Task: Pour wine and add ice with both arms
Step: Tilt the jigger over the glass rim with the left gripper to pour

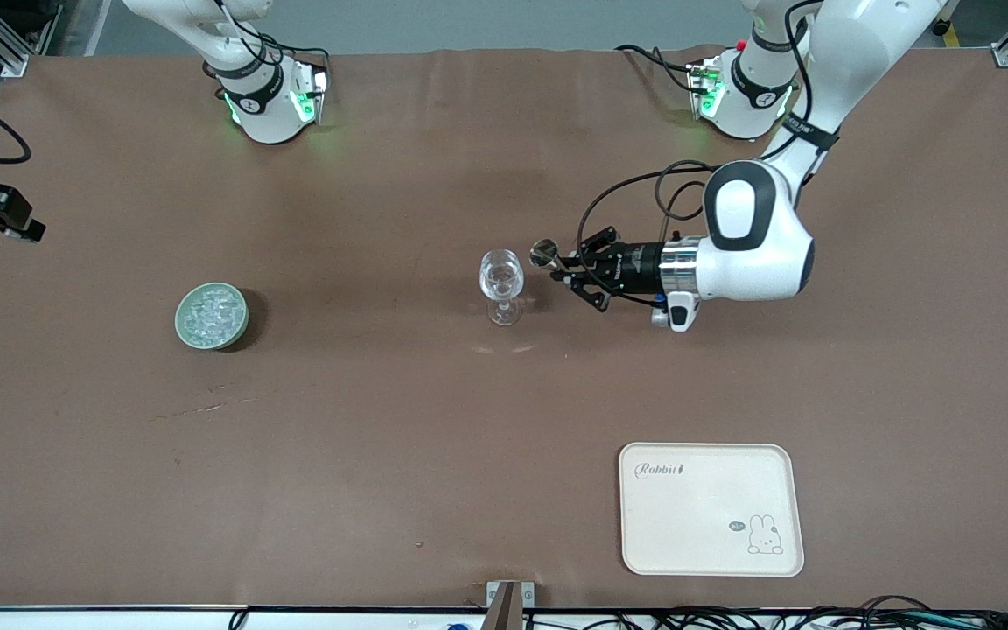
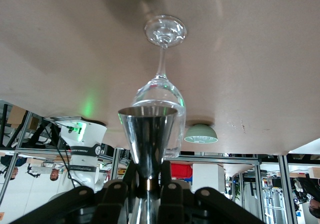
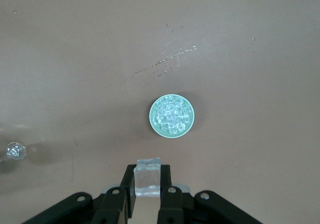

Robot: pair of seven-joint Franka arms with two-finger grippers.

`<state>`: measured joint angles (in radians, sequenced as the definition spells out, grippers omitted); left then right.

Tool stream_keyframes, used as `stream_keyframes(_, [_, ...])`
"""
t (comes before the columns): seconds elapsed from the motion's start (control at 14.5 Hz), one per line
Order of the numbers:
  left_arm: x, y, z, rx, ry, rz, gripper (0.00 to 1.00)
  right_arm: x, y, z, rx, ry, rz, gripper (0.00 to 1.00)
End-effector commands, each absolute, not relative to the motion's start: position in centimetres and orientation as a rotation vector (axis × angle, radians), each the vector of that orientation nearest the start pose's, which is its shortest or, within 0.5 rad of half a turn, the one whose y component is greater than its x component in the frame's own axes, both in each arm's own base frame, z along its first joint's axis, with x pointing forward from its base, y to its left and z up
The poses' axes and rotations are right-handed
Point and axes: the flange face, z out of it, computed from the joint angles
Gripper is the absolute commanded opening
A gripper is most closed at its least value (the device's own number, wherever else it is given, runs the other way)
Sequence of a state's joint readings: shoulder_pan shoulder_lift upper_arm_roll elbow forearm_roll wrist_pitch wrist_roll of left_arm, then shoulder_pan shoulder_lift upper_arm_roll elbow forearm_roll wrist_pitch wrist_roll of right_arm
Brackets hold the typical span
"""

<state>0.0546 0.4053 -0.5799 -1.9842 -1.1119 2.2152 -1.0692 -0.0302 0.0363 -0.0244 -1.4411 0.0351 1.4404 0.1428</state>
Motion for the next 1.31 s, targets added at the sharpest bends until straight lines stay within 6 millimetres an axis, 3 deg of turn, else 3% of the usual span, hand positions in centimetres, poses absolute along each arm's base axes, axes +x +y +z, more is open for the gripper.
stream_keyframes(0.0, [52.8,-32.7,29.8,1.764,1.447,-1.09,0.0,54.5,-2.6,65.4,-3.098,0.302,0.064,0.0])
stream_keyframes(0.55, [54.3,-34.8,30.0,1.913,1.452,-1.053,0.0,54.5,-2.6,65.5,-3.097,0.307,0.055,0.0])
stream_keyframes(0.97, [53.7,-36.4,30.3,1.977,1.469,-1.041,0.0,54.5,-2.6,65.5,-3.097,0.307,0.055,0.0])
stream_keyframes(1.24, [53.8,-36.4,30.5,1.977,1.47,-1.037,0.0,54.5,-2.6,65.6,-3.097,0.305,0.05,0.0])
